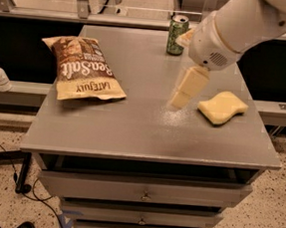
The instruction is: Move brown chip bag near sponge
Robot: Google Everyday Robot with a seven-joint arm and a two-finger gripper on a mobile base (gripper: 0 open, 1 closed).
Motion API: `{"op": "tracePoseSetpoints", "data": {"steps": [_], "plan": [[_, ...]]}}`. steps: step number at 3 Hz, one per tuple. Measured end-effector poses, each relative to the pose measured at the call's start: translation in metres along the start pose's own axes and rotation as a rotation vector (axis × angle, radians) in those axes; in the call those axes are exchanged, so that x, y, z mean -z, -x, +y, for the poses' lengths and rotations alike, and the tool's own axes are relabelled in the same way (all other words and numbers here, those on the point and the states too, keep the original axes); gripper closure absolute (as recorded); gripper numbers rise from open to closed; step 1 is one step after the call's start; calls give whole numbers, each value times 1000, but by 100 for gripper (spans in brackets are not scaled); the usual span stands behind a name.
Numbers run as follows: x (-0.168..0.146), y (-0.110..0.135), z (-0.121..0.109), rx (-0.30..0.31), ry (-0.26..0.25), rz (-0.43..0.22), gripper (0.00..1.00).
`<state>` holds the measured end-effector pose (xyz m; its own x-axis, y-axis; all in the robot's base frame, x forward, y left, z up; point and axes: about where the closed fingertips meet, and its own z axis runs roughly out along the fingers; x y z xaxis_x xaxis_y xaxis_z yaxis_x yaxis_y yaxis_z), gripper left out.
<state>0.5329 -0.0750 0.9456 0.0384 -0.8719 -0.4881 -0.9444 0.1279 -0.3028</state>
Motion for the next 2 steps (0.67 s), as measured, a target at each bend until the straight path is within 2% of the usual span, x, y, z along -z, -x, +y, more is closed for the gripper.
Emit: {"op": "tracePoseSetpoints", "data": {"steps": [1,2], "plan": [[-49,41,-8,19,22,-103,0],[-93,73,-9,22,54,-178,0]]}}
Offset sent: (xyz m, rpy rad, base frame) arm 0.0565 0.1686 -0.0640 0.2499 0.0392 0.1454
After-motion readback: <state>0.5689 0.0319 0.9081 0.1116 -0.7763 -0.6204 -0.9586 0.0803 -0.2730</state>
